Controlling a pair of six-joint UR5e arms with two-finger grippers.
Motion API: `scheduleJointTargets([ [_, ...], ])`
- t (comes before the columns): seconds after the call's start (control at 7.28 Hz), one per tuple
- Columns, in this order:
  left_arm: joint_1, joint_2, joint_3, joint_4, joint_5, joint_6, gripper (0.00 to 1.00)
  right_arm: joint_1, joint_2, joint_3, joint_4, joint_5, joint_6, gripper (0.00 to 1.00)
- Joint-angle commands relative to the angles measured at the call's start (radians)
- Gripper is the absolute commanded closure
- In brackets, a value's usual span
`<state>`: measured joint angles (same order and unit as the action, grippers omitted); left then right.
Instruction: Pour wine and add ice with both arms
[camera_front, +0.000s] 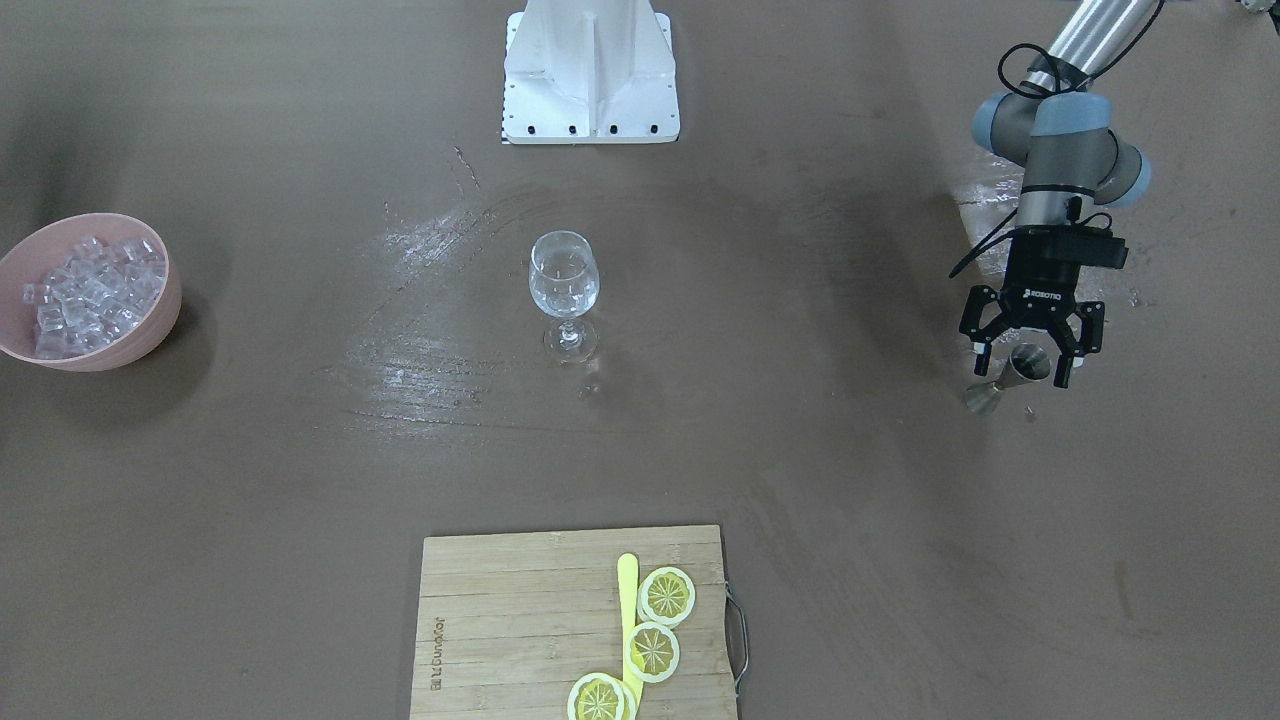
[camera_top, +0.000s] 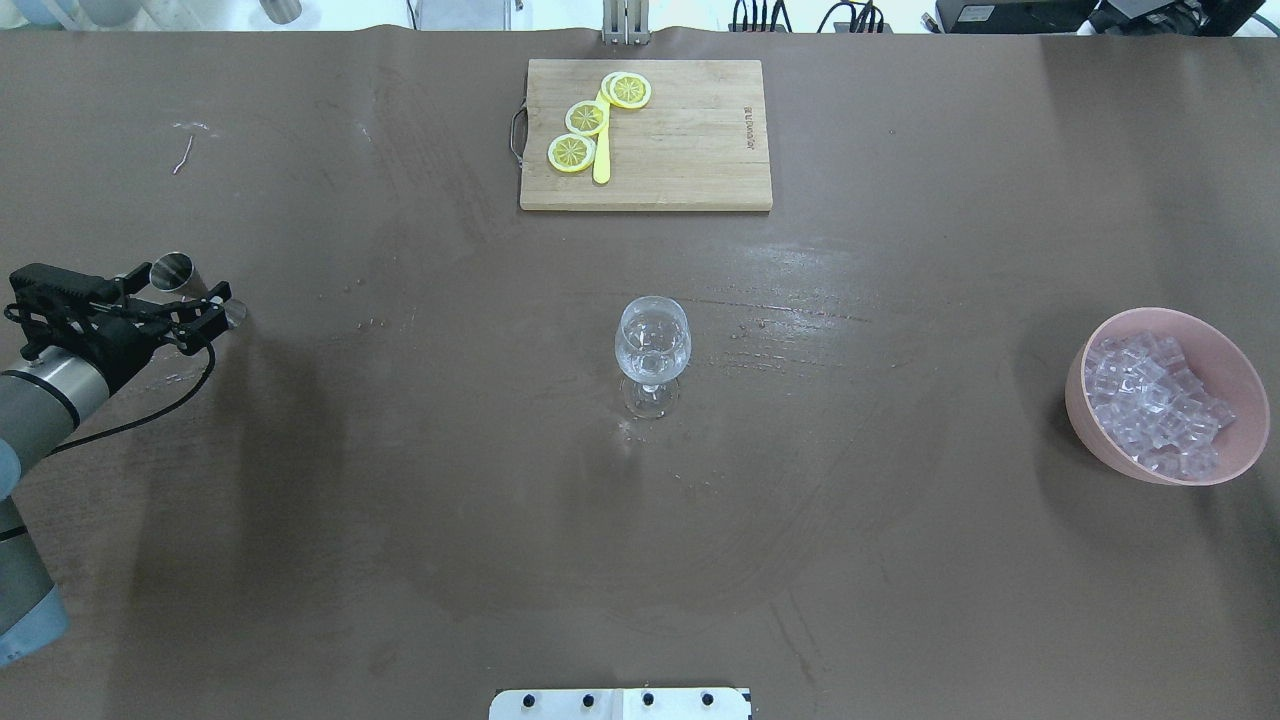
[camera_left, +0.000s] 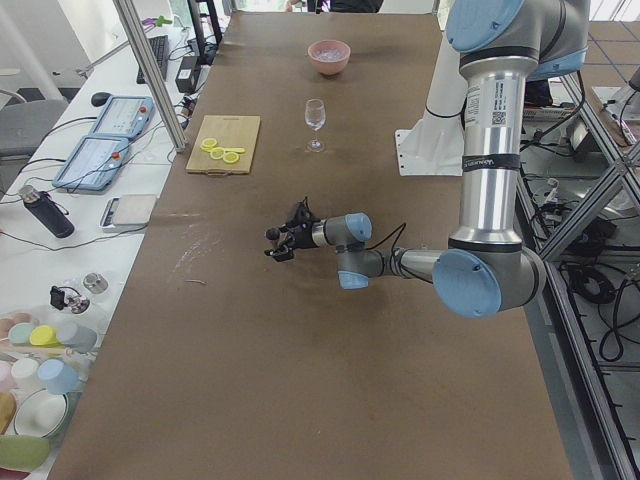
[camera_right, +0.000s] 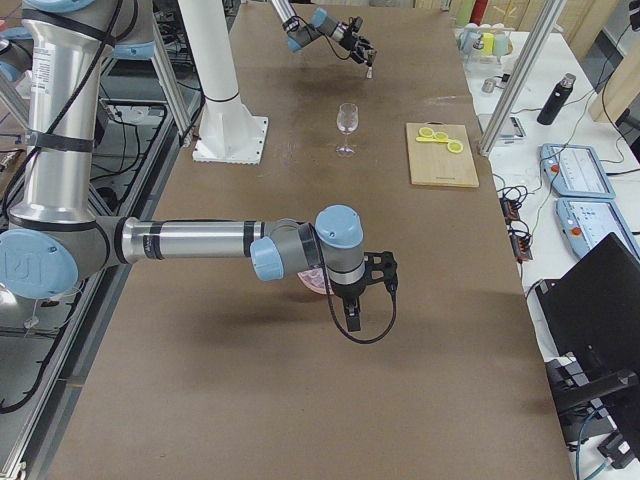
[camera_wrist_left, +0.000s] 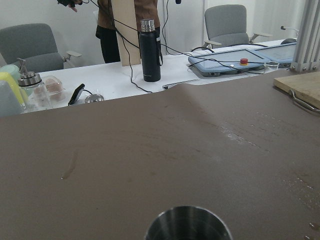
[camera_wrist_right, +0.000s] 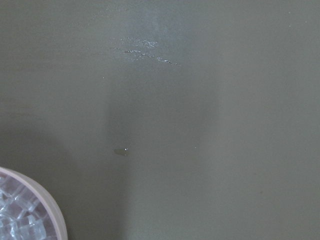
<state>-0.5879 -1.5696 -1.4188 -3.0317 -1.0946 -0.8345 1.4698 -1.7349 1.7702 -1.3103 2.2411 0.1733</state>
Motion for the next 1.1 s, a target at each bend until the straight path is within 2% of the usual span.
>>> scheduleJointTargets([
  [0.0,0.031,-0.010,0.021,-0.001,0.027,0.000,0.02,0.000,0.000,-0.003,0.000,0.000,0.000,0.00],
  [0.27,0.048,-0.010,0.021,-0.007,0.033,-0.003,0.06,0.000,0.002,-0.003,0.000,0.000,0.000,0.00],
  [0.41,0.051,-0.010,0.035,-0.062,0.033,-0.006,0.15,0.000,0.002,-0.002,0.000,0.000,0.000,0.00],
  [0.55,0.051,-0.012,0.055,-0.099,0.033,-0.006,0.19,0.000,0.002,0.000,0.000,0.000,0.000,0.00],
  [0.96,0.051,-0.013,0.060,-0.102,0.033,-0.005,0.19,0.000,0.003,0.000,0.000,0.000,0.000,0.00],
])
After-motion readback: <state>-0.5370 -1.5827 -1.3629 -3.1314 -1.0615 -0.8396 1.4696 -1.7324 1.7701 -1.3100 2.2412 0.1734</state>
